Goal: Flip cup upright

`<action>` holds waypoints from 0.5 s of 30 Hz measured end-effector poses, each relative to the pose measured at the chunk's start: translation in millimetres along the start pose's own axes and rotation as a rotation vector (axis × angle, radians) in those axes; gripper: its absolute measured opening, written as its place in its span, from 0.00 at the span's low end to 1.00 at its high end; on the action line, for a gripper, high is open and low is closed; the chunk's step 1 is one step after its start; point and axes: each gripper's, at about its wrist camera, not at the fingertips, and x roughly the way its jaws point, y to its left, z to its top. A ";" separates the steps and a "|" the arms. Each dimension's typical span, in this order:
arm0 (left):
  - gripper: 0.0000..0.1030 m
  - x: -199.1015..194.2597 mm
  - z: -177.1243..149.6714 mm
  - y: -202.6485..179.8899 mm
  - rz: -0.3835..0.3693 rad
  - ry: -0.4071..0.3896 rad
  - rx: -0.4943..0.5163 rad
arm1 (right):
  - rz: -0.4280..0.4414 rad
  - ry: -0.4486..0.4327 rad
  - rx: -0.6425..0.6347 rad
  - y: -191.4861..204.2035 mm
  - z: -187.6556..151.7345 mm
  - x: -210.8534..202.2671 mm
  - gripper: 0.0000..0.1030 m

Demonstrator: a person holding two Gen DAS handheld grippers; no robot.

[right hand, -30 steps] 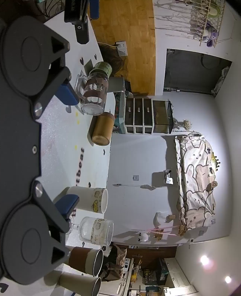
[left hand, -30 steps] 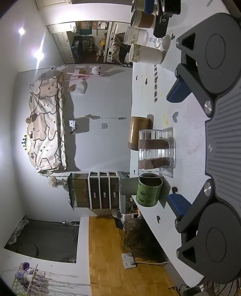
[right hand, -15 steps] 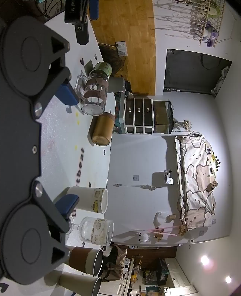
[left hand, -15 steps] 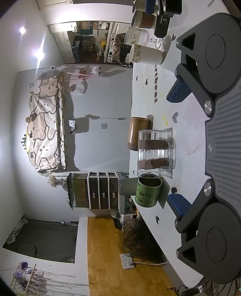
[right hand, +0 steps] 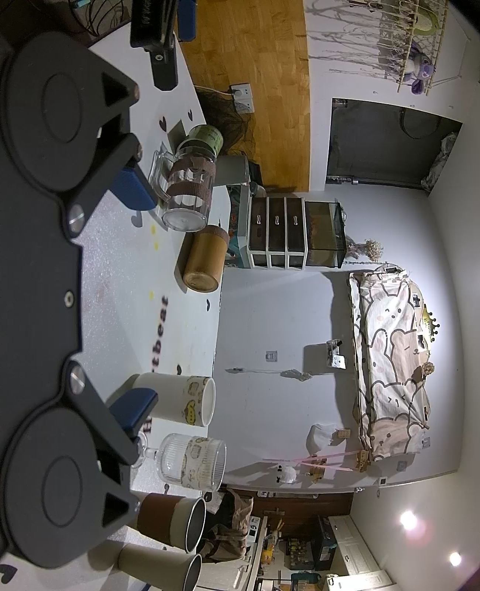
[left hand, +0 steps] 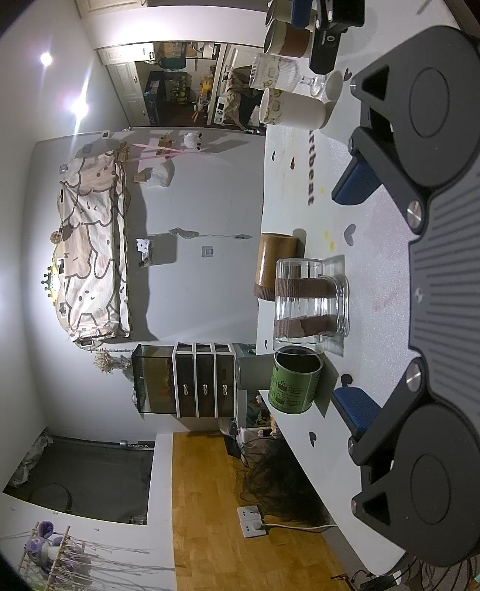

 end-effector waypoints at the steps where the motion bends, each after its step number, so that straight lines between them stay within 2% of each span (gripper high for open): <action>1: 1.00 0.1 0.0 0.2 0.000 -0.001 0.000 | 0.000 0.000 0.000 0.0 0.1 0.0 1.00; 15: 1.00 0.2 0.1 0.2 0.000 0.002 -0.005 | 0.000 0.000 0.000 0.3 0.2 -0.4 1.00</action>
